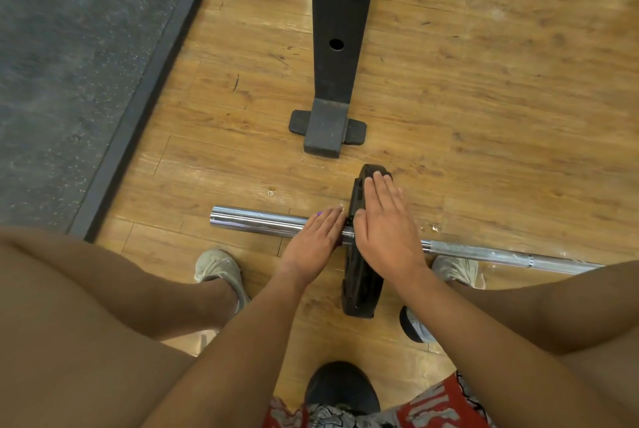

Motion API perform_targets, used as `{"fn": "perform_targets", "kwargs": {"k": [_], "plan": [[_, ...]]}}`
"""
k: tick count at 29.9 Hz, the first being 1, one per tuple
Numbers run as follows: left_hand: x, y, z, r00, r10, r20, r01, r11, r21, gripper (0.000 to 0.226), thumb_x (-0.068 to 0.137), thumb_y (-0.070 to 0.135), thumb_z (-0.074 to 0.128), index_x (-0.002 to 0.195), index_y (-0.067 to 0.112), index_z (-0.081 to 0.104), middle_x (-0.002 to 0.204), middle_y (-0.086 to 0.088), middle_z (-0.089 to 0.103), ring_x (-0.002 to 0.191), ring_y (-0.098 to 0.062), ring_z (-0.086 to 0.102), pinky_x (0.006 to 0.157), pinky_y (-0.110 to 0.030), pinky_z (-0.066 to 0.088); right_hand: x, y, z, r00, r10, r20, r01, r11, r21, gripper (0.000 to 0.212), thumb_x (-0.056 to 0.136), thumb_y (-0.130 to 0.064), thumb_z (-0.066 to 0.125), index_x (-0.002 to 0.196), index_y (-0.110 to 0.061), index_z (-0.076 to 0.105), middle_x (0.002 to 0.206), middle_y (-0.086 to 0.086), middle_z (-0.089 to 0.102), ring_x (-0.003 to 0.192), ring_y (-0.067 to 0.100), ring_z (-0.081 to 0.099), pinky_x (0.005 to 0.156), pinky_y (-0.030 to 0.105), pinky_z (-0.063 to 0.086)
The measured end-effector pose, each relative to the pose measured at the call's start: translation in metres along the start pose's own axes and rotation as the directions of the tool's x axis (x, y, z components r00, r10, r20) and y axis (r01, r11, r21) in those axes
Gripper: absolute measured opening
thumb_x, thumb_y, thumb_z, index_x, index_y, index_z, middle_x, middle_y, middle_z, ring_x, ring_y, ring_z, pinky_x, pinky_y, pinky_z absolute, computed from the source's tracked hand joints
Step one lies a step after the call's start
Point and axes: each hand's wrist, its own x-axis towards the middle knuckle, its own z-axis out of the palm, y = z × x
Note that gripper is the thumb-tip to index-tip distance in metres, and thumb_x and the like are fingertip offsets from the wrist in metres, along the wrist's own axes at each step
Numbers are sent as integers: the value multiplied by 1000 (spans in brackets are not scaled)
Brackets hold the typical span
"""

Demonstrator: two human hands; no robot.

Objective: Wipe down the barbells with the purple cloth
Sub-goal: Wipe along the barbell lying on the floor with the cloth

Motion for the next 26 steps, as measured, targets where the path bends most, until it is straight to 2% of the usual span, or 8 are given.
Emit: {"fn": "perform_targets", "kwargs": {"k": [3,6,8,11,14,19,23,26], "plan": [[-4,7,0,1000,-27,16,27,999,-33,63,108,12,29,160,11,-5,169,-7,-7,155,-19,-8,124,-34,-8,-12,-1,-2,999,-40,5,40,997,-65,79,93,-42,-1,158,-4,24,166,14,21,155,23,13,125,35,-3],[-9,20,-4,997,-73,10,74,994,-75,59,107,13,22,160,9,-4,169,-9,-6,155,-21,-10,123,-36,-12,-18,1,0,995,-54,-86,49,997,-64,69,97,-36,15,151,-2,39,156,16,41,147,24,30,126,39,15],[-20,34,-1,992,-130,1,129,986,-104,60,103,16,12,160,9,-6,168,-9,-9,153,-21,-16,124,-38,-12,-21,1,4,992,-47,-121,46,999,-12,61,98,-30,27,149,-1,42,152,15,45,142,22,30,123,43,27],[-35,46,6,983,-181,16,181,974,-133,66,95,23,1,159,10,-10,164,-7,-21,151,-20,-23,126,-39,-10,-31,-4,12,996,-51,-73,52,999,8,67,98,-34,17,156,-2,27,164,14,26,154,23,14,127,42,14],[-36,39,12,981,-190,-27,185,973,-137,60,104,16,14,159,12,-8,167,-7,-15,152,-18,-19,126,-38,-7,-43,-6,20,997,-41,-66,42,999,13,70,97,-36,10,159,-4,16,168,11,9,156,21,-2,127,41,1],[-42,46,16,937,-338,-92,323,935,-147,67,106,11,38,160,9,-1,168,-11,-5,150,-22,-18,124,-40,-8,-63,-10,34,988,-49,-144,49,999,-5,64,99,-29,22,156,1,27,165,16,22,156,26,10,126,49,14],[-40,56,24,979,-181,-97,171,980,-106,69,105,16,43,161,10,4,169,-9,0,155,-22,-9,126,-41,-5,-69,-12,36,983,-48,-175,50,999,7,64,97,-27,28,153,3,33,162,19,29,154,30,18,124,53,21],[-42,33,22,947,-285,-149,255,948,-192,64,101,5,44,160,11,18,167,-9,17,156,-21,6,127,-40,3,-67,-10,38,981,-61,-185,70,997,39,62,98,-26,29,153,3,33,163,18,28,154,29,17,126,50,15]]}}
